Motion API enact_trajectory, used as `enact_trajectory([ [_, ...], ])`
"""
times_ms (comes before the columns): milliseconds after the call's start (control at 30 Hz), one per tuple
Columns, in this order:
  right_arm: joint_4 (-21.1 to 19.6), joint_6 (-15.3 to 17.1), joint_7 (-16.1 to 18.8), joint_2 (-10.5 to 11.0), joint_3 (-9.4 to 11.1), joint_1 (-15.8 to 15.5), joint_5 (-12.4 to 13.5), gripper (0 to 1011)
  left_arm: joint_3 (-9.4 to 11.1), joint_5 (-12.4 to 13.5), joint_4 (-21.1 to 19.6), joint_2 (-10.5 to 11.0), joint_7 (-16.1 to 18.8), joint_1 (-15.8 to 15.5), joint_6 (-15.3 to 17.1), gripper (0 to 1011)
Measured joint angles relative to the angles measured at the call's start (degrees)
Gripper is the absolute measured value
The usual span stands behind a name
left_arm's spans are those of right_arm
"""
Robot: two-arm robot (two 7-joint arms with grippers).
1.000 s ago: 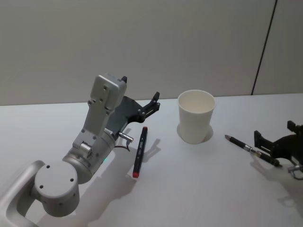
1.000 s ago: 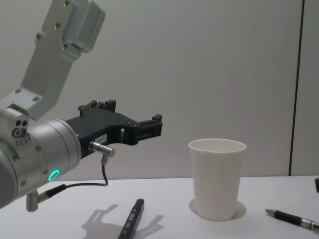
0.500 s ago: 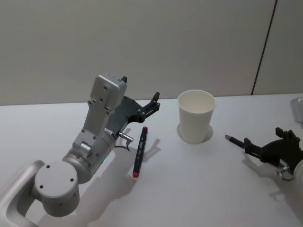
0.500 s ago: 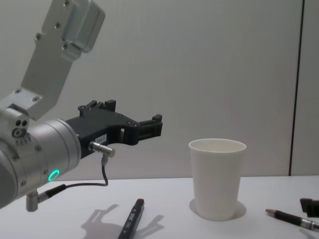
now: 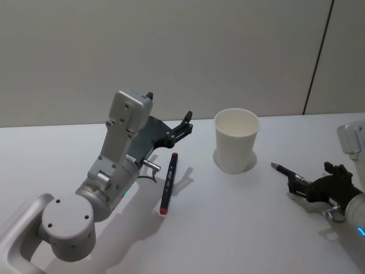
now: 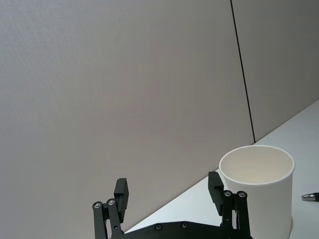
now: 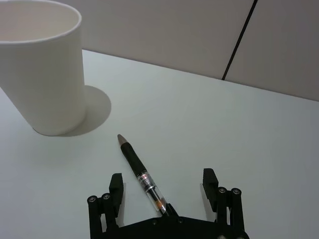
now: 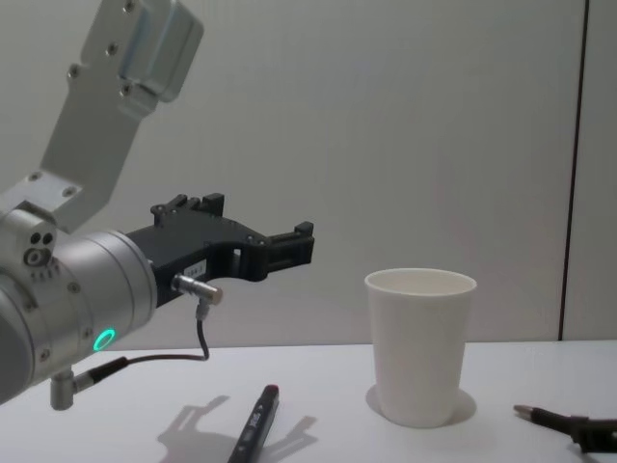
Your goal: Place the pen into the pen holder.
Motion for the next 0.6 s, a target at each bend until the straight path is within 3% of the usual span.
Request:
enact_trajectory([
  [600, 2.55, -0.25, 1.52, -1.02, -0.55, 1.03, -1.29, 1001, 0.0, 0.0, 0.0, 0.0, 0.0, 0.0, 0.0, 998],
])
